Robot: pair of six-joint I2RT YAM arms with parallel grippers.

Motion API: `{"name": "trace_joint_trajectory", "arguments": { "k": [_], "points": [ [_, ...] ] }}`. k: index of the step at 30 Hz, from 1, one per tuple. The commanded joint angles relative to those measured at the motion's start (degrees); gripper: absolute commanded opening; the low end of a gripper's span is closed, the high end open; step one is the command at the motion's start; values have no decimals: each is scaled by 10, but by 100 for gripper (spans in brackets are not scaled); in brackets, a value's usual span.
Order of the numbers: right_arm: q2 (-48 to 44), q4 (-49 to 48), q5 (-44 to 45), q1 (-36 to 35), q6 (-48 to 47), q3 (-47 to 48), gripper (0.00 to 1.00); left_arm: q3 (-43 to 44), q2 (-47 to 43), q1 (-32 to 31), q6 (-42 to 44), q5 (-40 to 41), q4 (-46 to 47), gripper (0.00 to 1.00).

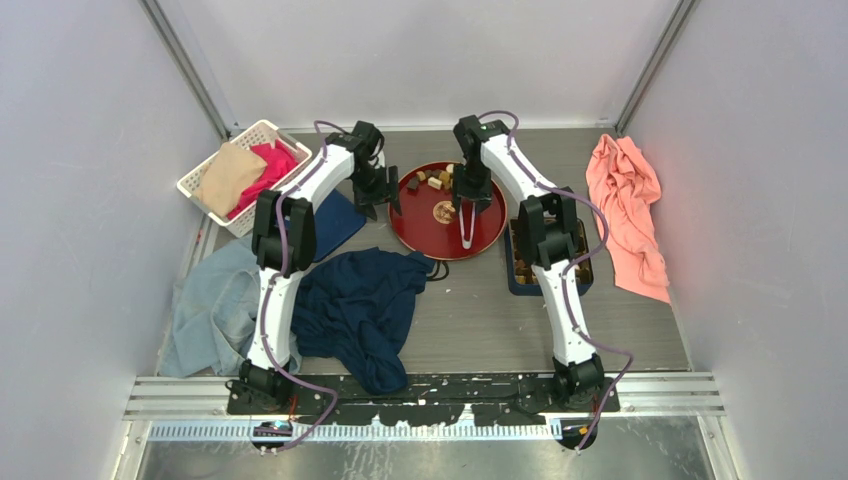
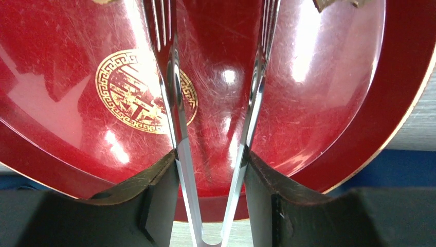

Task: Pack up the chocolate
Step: Pick up the fake chocolate from the plate, then place the fake chocolate in the packing box.

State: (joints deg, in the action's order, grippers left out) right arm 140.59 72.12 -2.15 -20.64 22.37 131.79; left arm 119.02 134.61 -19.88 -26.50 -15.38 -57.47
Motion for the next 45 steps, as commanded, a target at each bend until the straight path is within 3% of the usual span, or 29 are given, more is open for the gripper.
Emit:
{"name": "trace_joint_trajectory", "arguments": {
  "k": [1,9,15,20,33,45],
  "points": [
    [8,2,-2,2,-5,50,52,27,-33,1,7,1,-4,67],
    [-1,0,-10,1,-6,44,41,27,-34,1,8,0,-7,67],
    [-55,-3,-3,-6,-9,-12,31,27,-33,1,7,-3,-5,66],
    [-115,-2,-1,-19,-12,-65,28,30,-32,1,6,-4,-4,66],
    [-321,-22,-6,-35,-3,-266,25,29,-35,1,5,-12,-2,66],
    [-609,21,88,-34,133,-521,26,45,-33,1,4,-9,-9,66]
  ]
}}
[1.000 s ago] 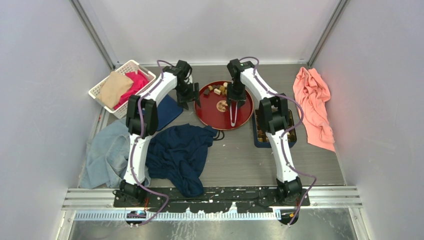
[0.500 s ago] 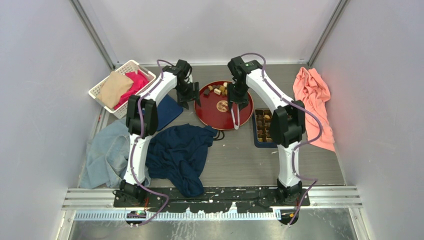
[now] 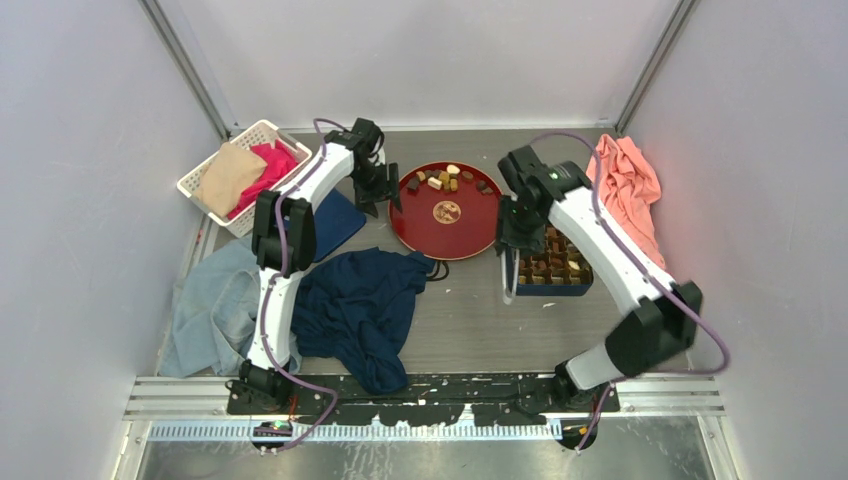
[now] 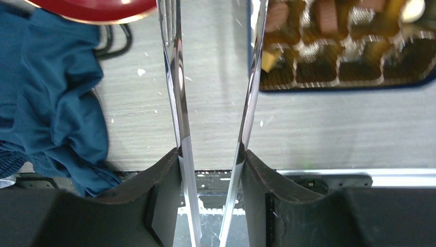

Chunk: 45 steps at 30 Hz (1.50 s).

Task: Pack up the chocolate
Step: Place the fake chocolate in the packing box.

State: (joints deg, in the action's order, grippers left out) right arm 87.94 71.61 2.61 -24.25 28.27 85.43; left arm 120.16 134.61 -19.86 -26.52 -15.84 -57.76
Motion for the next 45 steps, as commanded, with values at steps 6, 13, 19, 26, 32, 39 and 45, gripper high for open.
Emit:
{"name": "trace_joint_trajectory", "arguments": {
  "k": [6,13,19,26,32,39,45],
  "points": [
    [-188,32,47,2,159,-181,26,36,-42,4,4,15,-18,66],
    [-215,33,76,3,176,-213,26,11,-67,10,-30,18,-16,66],
    [-200,22,72,6,172,-229,27,-39,-86,10,-78,-1,18,66],
    [-184,36,61,16,179,-223,27,-61,-105,20,-108,37,-12,66],
    [-164,52,38,22,169,-223,26,-42,-105,25,-129,65,-40,66],
    [-174,57,18,27,165,-245,26,-57,-109,21,-179,25,-35,65],
    [-190,65,11,32,164,-274,26,-42,-107,21,-175,35,-43,65]
  ]
}}
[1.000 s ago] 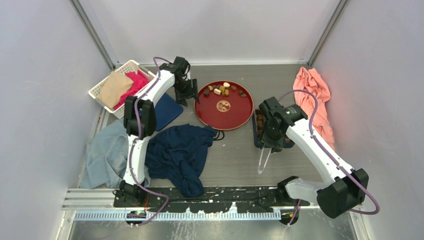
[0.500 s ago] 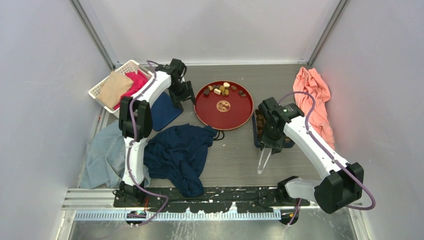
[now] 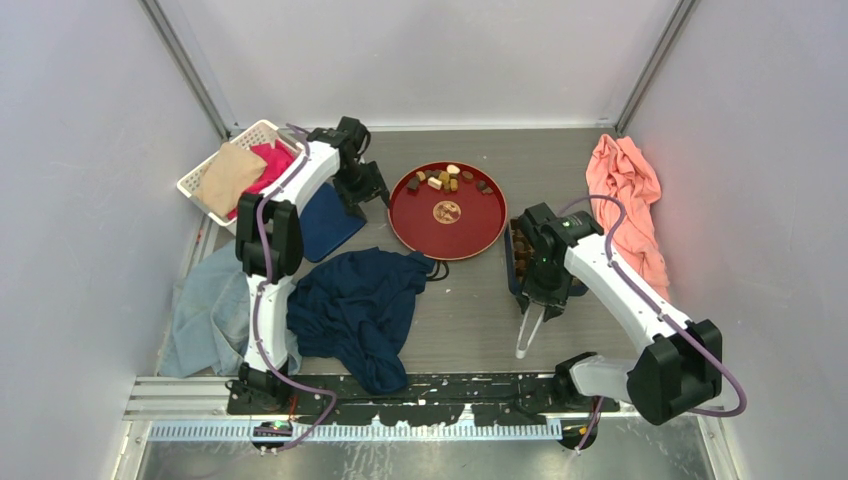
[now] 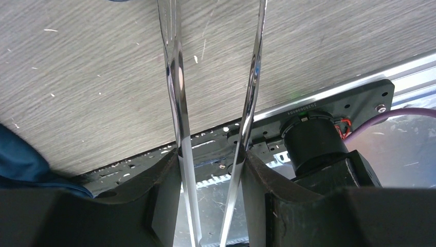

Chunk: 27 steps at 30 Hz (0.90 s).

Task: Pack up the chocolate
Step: Place the fake chocolate in the packing box.

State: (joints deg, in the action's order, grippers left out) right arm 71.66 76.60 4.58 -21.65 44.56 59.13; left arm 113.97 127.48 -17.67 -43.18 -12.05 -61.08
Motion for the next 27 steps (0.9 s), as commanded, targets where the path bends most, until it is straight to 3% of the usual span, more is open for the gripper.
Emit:
{"name": "trace_joint_trajectory", "arguments": {
  "k": [1,27],
  "points": [
    [-27,14,-9,7,-1,-14,26,21,-34,-1,-9,-4,-10,65],
    [47,-31,-1,21,-48,27,26,58,-9,-1,-5,-11,-18,65]
  ]
}}
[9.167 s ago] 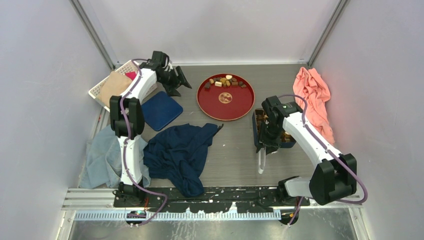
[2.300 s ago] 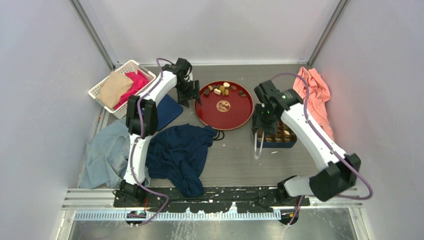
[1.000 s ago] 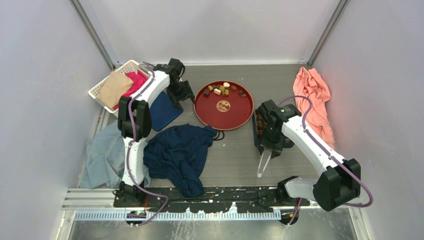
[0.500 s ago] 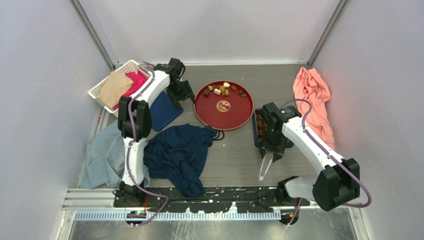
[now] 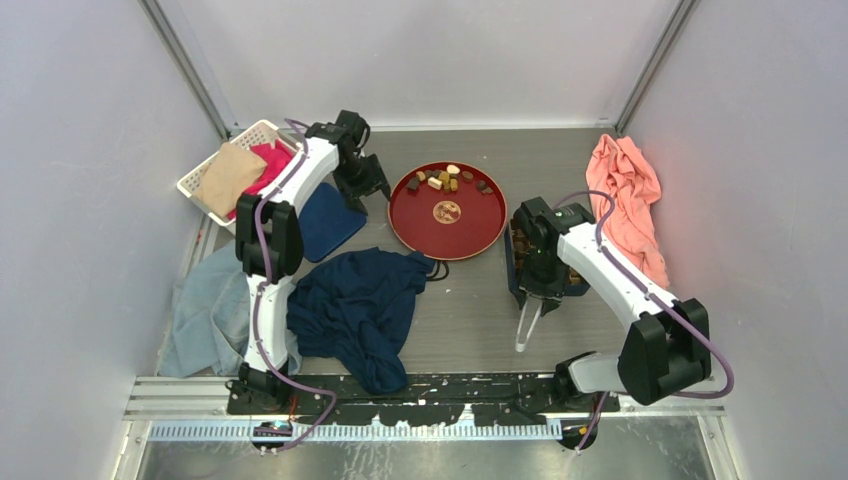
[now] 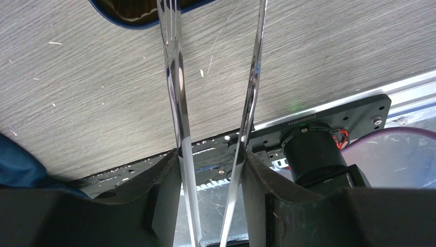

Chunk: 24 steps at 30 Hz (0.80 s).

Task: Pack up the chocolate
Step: Place the fake chocolate in the packing box, then pick up the fake chocolate from the plate.

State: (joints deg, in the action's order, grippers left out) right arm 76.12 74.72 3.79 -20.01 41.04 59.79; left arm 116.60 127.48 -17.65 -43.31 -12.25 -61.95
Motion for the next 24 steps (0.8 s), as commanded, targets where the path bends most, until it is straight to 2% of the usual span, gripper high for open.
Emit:
{"name": "trace_joint_trajectory", "arguments": {
  "k": [1,4,8,15,24],
  "points": [
    [4,-17,5,7,-16,19,26,33,-8,-1,-4,-9,-10,65],
    [17,-22,-2,11,-24,19,28,39,-5,-1,-5,-10,-11,65],
    [19,-24,-18,12,-24,17,39,52,0,-1,-4,-11,-16,65],
    [19,-12,-18,12,-27,18,51,55,2,-1,-8,-9,-16,65],
    [13,-11,-10,12,-28,14,54,63,11,-1,-4,-11,-15,65]
  ]
}}
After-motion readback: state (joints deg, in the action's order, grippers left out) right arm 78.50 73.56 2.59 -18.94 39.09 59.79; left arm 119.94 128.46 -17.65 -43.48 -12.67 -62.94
